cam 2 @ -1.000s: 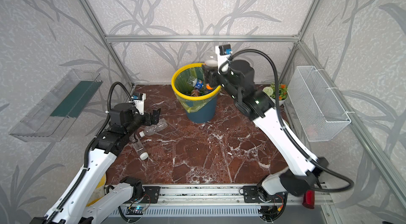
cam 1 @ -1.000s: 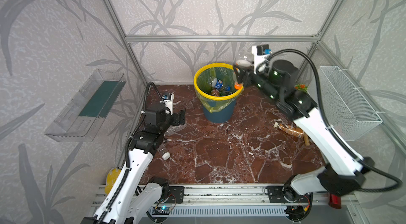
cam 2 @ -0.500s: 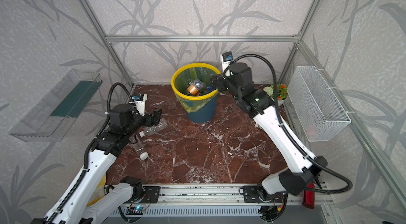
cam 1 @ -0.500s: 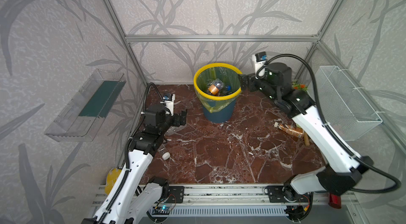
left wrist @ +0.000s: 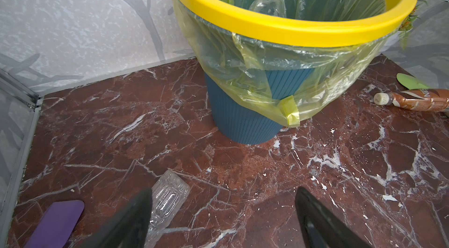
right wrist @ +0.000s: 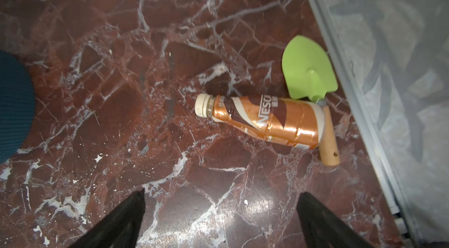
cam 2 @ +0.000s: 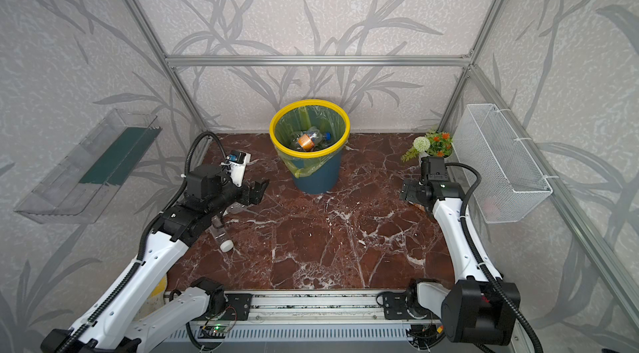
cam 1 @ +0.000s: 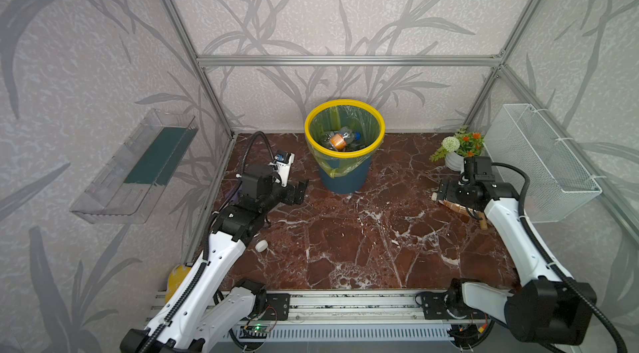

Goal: Throw the plastic bottles in the bin
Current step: Rotate the plastic bottle at the middle-right of the table.

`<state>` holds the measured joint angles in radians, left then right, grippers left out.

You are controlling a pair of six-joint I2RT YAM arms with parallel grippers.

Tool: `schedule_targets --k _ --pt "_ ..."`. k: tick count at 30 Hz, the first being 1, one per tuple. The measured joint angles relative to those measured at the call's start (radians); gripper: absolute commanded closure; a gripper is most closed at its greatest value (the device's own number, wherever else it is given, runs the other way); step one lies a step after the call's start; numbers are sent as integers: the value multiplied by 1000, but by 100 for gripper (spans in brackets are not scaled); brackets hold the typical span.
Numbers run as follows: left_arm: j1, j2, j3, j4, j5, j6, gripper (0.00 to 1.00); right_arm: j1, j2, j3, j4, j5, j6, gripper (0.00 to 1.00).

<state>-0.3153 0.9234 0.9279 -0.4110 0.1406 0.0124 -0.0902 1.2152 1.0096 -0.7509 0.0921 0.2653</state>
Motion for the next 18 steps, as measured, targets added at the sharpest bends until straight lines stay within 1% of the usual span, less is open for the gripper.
schedule_targets --k 5,11,18 --pt "-6 -2 0 -5 3 5 10 -83 74 2 67 -24 30 4" --pt "-18 2 0 -16 11 16 10 -113 256 74 113 -23 28 4" --pt "-18 -8 0 -23 -23 36 10 -138 397 135 167 -35 6 6"
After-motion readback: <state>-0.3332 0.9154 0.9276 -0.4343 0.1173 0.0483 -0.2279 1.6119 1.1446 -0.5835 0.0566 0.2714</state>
